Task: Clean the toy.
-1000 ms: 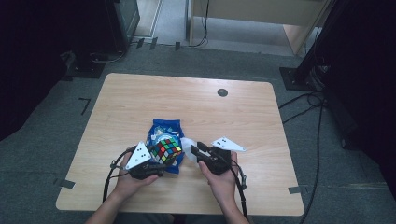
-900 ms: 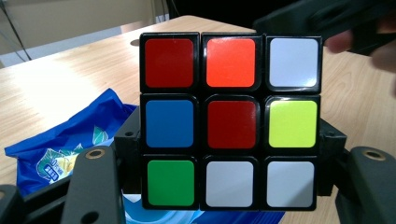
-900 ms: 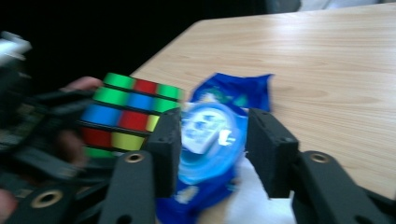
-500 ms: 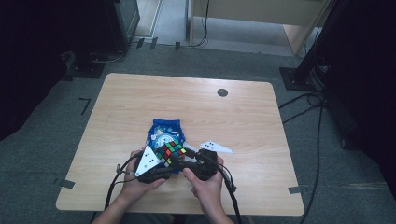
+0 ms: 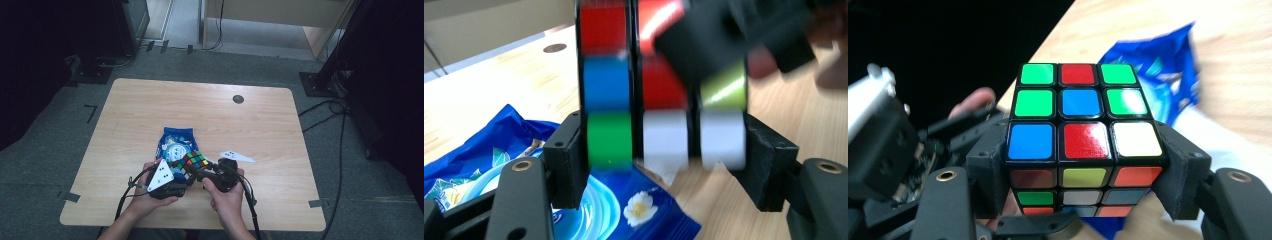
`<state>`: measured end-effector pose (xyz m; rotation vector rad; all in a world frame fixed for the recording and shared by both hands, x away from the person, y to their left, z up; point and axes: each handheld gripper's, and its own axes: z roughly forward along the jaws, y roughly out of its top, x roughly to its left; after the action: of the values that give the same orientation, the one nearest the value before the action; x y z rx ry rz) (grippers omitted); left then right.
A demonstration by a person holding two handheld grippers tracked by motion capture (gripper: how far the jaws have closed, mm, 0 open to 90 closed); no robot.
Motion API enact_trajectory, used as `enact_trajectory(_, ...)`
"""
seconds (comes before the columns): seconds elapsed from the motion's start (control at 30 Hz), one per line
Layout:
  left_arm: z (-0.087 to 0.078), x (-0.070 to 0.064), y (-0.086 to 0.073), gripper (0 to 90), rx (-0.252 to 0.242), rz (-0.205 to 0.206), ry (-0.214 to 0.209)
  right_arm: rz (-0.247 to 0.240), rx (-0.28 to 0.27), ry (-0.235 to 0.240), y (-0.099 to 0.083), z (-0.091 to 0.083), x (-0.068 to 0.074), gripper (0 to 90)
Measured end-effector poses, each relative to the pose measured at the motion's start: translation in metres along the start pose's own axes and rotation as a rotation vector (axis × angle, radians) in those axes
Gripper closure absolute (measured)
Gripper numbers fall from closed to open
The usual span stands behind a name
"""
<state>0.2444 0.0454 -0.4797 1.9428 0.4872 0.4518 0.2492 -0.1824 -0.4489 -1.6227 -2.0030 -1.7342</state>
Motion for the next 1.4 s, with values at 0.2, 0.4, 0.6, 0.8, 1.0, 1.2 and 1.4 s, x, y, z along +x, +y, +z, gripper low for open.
enact_trajectory(0.2,0.001,0.003,-0.003,35.5,0.019,0.020,0.032,-0.023,0.004,0.015,0.015,-0.016,-0.006,34.3)
enact_trajectory(0.4,0.001,-0.001,-0.001,28.5,0.004,0.070,0.074,-0.047,0.084,0.050,0.010,-0.004,-0.003,34.2)
enact_trajectory(0.6,0.000,-0.002,-0.001,22.8,-0.007,0.085,0.074,-0.027,0.095,0.060,0.010,-0.001,-0.002,34.2)
enact_trajectory(0.8,0.001,-0.011,0.006,15.5,-0.045,0.109,0.067,-0.029,0.162,0.049,0.002,0.009,0.001,34.2)
enact_trajectory(1.0,0.006,-0.013,-0.001,29.1,-0.001,0.139,0.074,-0.031,0.156,0.050,0.001,0.008,0.004,34.3)
enact_trajectory(1.2,0.003,-0.013,0.001,33.8,-0.011,0.139,0.059,-0.042,0.150,0.072,0.004,0.006,0.003,34.2)
enact_trajectory(1.4,-0.002,0.007,-0.002,34.1,0.008,0.045,0.111,-0.044,0.103,0.093,0.009,-0.002,-0.004,32.4)
